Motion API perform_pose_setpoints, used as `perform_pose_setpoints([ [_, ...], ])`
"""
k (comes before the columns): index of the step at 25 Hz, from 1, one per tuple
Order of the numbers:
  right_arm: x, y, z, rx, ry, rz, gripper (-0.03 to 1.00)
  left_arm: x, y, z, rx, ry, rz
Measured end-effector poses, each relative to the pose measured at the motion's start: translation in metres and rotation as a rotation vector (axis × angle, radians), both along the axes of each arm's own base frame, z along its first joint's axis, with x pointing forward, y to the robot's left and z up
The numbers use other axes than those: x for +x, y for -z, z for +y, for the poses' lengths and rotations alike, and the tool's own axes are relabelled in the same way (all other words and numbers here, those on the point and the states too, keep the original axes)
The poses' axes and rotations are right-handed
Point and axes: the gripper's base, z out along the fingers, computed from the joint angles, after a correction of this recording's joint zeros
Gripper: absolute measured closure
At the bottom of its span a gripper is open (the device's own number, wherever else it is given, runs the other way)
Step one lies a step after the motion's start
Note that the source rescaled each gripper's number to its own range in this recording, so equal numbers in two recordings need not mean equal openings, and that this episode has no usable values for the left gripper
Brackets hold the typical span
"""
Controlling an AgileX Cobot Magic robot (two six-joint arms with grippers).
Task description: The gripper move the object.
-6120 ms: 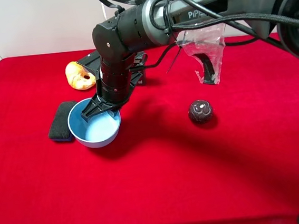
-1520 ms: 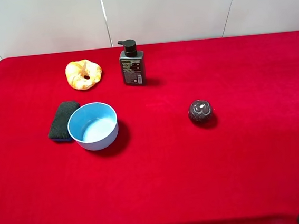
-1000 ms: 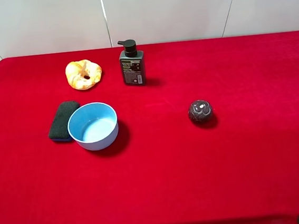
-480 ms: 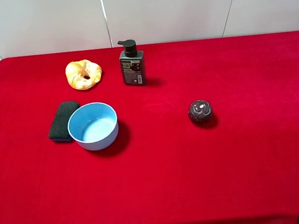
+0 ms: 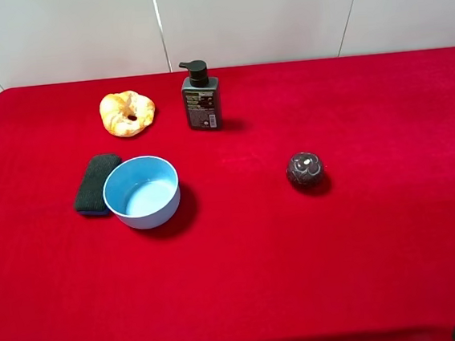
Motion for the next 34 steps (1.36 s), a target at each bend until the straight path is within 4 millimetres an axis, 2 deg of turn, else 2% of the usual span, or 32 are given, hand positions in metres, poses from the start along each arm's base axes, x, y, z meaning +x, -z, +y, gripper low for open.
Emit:
perform_pose_setpoints([
  [34,0.0006,-0.0011,-0.0002,-0.001,0.002,-0.014,-0.03,0.0,0.0,0.0,0.0,0.0,0.0],
])
